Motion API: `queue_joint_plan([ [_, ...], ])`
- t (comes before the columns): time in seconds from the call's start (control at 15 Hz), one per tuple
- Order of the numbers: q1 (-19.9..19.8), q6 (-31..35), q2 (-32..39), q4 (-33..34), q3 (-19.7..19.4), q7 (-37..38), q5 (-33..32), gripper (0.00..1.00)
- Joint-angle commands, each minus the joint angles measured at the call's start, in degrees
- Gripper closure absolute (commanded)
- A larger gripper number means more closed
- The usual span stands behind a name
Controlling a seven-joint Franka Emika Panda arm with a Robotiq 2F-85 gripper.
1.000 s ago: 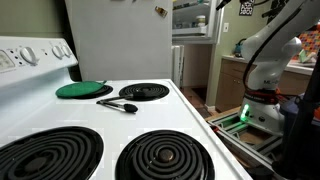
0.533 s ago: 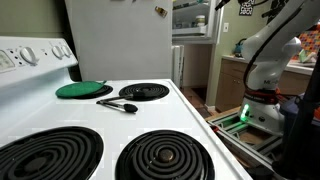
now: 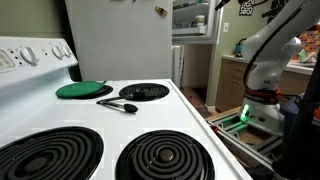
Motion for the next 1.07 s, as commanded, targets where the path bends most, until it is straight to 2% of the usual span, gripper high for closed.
queue_joint_plan([
  [0.0,0.4,-0.06,0.06,0.21,-0.32,0.12,-0.17,0.0],
  [0.67,0.41,-0.06,0.06,0.21,-0.32,0.12,-0.17,0.0],
  [0.87,1.75,0.39,0.7,-0.52,1.95,3.44,3.06,0.0],
  [1.0,1.89,3.64,1.44,-1.39,4.85,6.86,4.29,0.0],
])
